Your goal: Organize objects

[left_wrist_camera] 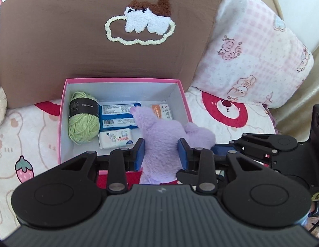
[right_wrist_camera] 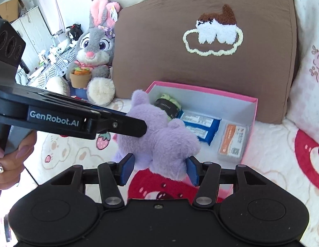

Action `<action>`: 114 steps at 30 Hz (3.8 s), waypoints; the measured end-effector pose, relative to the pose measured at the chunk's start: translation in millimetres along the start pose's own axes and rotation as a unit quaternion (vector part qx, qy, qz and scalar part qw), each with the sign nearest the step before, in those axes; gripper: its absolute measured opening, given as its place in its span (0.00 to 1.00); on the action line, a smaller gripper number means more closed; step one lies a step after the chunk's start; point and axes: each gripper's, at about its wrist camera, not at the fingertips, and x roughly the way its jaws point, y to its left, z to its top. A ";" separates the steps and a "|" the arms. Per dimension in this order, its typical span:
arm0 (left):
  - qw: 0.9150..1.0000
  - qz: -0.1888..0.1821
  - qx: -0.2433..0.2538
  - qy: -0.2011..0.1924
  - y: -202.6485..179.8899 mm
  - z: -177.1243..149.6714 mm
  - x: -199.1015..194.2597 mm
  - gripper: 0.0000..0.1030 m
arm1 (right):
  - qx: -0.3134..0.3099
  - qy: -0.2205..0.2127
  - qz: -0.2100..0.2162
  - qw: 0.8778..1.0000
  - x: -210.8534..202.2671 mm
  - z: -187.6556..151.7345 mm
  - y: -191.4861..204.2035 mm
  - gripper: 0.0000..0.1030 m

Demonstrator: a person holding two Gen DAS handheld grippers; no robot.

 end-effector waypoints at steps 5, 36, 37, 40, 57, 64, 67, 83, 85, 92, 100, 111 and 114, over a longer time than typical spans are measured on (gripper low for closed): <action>1.000 0.012 -0.021 -0.008 15.9 20.5 33.6 0.32 | -0.006 0.006 -0.018 1.000 35.5 16.9 -13.4 0.56; 0.995 0.074 -0.061 0.001 74.8 35.7 169.5 0.31 | -0.066 0.063 -0.074 0.993 184.2 38.7 -52.3 0.45; 0.995 0.079 -0.057 -0.002 73.8 34.7 170.7 0.31 | -0.070 0.059 -0.081 0.992 183.6 38.4 -52.2 0.45; 0.995 0.087 -0.051 -0.016 71.3 30.7 167.2 0.31 | -0.064 0.046 -0.088 0.993 174.4 33.9 -57.3 0.45; 0.995 0.089 -0.038 -0.026 26.8 9.6 103.3 0.33 | -0.011 -0.013 -0.054 0.998 61.5 14.2 -64.2 0.52; 0.995 0.093 -0.010 -0.024 -10.1 -5.4 64.0 0.34 | 0.003 -0.024 -0.055 0.998 10.3 4.4 -50.6 0.53; 0.996 0.092 0.001 -0.016 -26.0 -14.8 48.2 0.35 | 0.002 -0.033 -0.058 0.998 -11.2 -1.4 -40.0 0.59; 0.994 0.106 -0.002 0.002 -71.9 -91.3 -10.4 0.52 | 0.022 -0.039 -0.115 0.992 -85.0 -59.5 -21.8 0.69; 0.995 0.103 -0.001 0.002 -75.9 -96.5 -14.5 0.54 | 0.023 -0.036 -0.125 0.991 -90.9 -67.4 -22.4 0.71; 0.994 0.105 -0.010 0.002 -84.3 -115.7 -11.5 0.59 | 0.056 -0.033 -0.146 0.987 -101.7 -92.7 -30.6 0.74; 0.994 0.106 0.006 0.010 -100.7 -135.6 -10.1 0.68 | 0.048 -0.014 -0.186 0.981 -94.6 -111.8 -29.9 0.79; 0.989 0.146 0.005 0.033 -100.5 -151.8 6.0 0.73 | 0.091 -0.005 -0.193 0.977 -92.2 -127.8 -34.9 0.91; 0.988 0.150 0.003 0.037 -104.6 -155.7 8.5 0.81 | 0.098 0.001 -0.203 0.974 -93.2 -131.5 -36.4 0.92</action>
